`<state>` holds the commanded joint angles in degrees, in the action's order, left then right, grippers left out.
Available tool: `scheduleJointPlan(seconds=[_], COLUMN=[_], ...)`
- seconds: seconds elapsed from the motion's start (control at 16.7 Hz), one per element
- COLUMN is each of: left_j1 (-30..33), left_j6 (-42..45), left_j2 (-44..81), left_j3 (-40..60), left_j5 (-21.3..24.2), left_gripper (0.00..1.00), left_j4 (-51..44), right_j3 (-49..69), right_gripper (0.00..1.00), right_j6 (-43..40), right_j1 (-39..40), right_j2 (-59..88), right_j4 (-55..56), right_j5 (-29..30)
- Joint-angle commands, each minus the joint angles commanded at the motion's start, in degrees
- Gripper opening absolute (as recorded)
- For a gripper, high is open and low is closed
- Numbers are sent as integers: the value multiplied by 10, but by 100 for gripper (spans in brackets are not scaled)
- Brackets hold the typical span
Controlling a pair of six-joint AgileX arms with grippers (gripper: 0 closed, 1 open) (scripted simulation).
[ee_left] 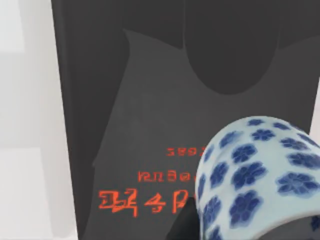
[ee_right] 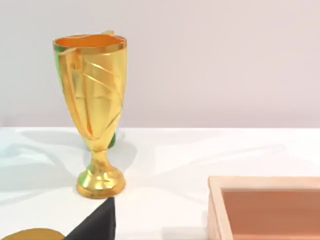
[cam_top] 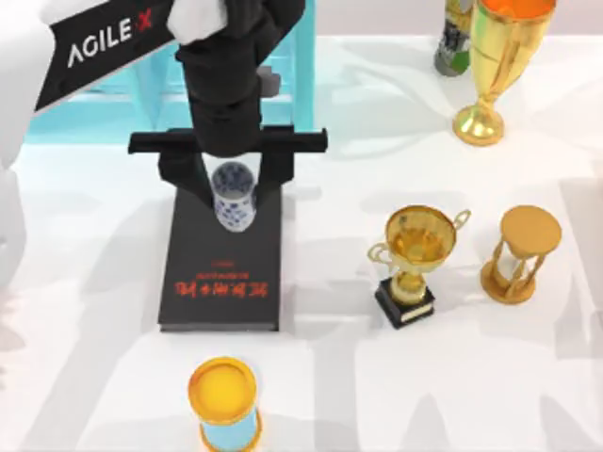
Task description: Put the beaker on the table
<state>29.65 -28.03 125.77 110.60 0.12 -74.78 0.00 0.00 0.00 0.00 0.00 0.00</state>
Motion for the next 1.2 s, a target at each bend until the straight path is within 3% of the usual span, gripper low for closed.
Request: scheduleJointPlan(seconds=[0.24, 0.72, 1.2], left_j1=[-21, -169, -175], left_j6=[22, 167, 177], left_j2=[-19, -168, -172], left_j3=[-22, -161, -190], left_j5=[0, 1, 1], left_gripper=[0, 0, 0], left_j4=[2, -4, 19], right_j3=[0, 0, 0], right_gripper=[100, 100, 100], right_j6=[0, 0, 0], right_j1=[0, 0, 0], right_j2=[0, 0, 0], right_j4=[0, 0, 0], right_j5=[0, 0, 0])
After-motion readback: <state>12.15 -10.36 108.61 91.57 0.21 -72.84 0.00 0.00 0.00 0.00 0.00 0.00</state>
